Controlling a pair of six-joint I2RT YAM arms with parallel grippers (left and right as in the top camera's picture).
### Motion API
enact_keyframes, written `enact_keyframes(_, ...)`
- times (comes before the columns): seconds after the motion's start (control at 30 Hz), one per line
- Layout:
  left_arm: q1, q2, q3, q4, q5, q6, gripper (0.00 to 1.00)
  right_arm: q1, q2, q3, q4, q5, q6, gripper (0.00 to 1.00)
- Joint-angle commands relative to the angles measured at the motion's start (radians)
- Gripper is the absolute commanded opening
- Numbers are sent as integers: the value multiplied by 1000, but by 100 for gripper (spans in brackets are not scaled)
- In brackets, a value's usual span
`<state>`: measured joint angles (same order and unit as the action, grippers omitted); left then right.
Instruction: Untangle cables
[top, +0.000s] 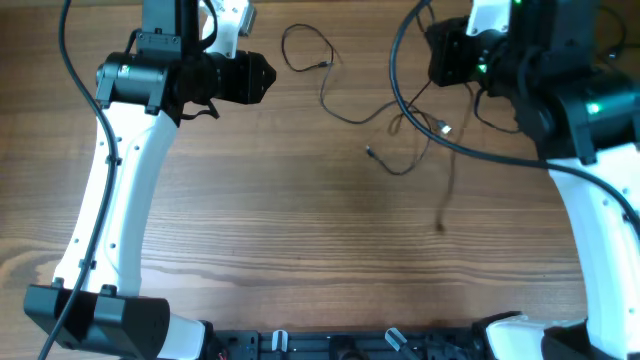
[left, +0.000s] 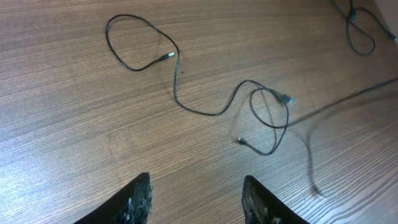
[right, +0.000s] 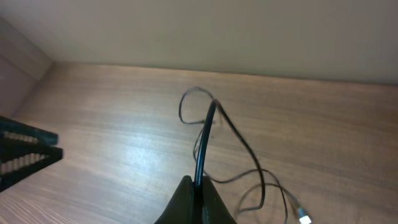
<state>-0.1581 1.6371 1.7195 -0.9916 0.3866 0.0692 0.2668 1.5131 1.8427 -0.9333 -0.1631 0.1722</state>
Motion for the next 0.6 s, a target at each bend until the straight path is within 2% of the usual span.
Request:
enact_keyframes(0.0,-4,-5,-1,-1,-2,5,49,1,2,27,32,28,10,4)
enact_keyframes(0.57,-4,-5,-1,-1,-2,6,48,1,-8,418,3,82,-39,4)
